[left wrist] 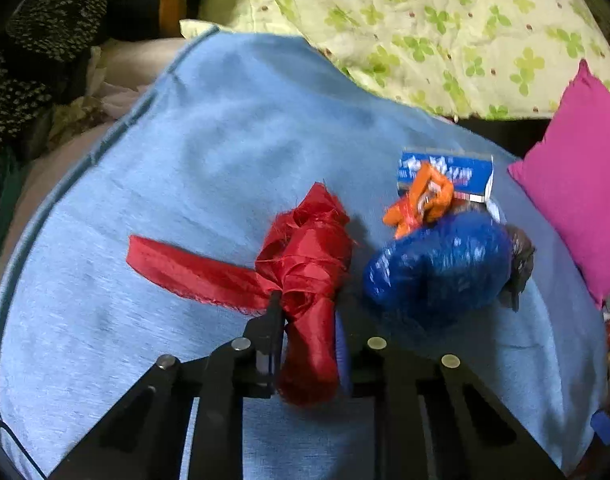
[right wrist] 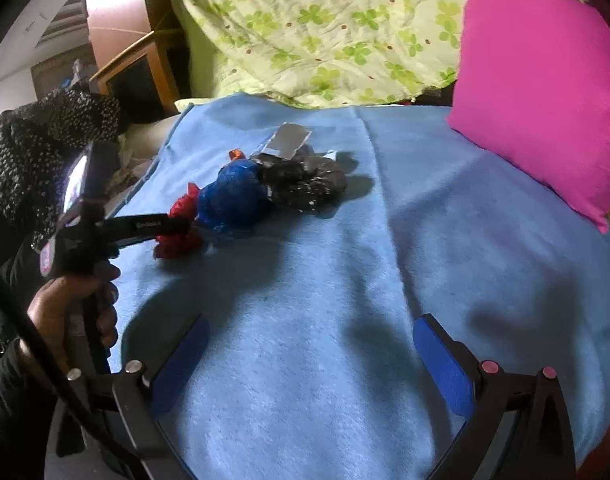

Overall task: Collect trash
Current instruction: 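Grasp the red ribbon bag with left tool while right tool grasps blue plastic bag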

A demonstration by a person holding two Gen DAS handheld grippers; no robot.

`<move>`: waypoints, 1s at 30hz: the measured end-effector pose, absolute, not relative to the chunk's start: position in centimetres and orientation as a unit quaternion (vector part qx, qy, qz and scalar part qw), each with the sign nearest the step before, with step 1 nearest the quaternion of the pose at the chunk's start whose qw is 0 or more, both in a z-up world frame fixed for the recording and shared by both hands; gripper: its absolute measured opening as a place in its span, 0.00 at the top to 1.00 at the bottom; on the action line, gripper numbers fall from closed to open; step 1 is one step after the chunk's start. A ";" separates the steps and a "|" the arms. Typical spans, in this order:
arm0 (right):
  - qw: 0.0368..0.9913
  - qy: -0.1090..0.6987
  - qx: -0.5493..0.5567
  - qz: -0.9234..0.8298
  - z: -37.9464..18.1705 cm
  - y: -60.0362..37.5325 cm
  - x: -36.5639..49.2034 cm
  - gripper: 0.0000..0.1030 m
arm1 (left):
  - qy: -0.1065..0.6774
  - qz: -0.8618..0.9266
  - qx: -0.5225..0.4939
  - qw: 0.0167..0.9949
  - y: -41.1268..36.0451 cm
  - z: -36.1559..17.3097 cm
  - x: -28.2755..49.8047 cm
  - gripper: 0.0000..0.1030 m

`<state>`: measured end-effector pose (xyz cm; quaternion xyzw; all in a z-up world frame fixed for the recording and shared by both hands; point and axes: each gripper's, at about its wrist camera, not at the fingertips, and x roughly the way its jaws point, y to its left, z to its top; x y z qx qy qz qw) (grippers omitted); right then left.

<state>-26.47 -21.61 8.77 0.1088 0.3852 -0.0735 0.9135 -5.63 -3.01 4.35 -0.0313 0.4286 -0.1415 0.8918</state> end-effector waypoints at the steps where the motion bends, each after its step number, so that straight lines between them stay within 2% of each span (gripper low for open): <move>1: 0.913 0.387 0.106 -0.071 8.7 -21.5 -25.9 0.00 | 0.420 -0.137 -0.035 0.896 -2.7 4.7 -5.8 0.78; 15: 0.894 0.403 0.195 0.001 7.1 -18.6 -14.0 0.01 | 0.381 -0.069 -0.057 0.920 1.0 6.2 -5.1 0.79; 28: 0.883 0.410 0.219 -0.058 5.0 -18.8 -6.1 0.02 | 0.380 -0.080 -0.065 0.919 0.9 6.2 -4.8 0.78; 29: 0.879 0.419 0.218 -0.060 4.5 -18.9 -5.6 0.14 | 0.380 -0.082 -0.064 0.919 0.9 6.2 -4.8 0.78; 30: 0.877 0.424 0.218 -0.057 4.2 -19.0 -5.5 0.35 | 0.380 -0.083 -0.062 0.919 0.8 6.2 -4.7 0.78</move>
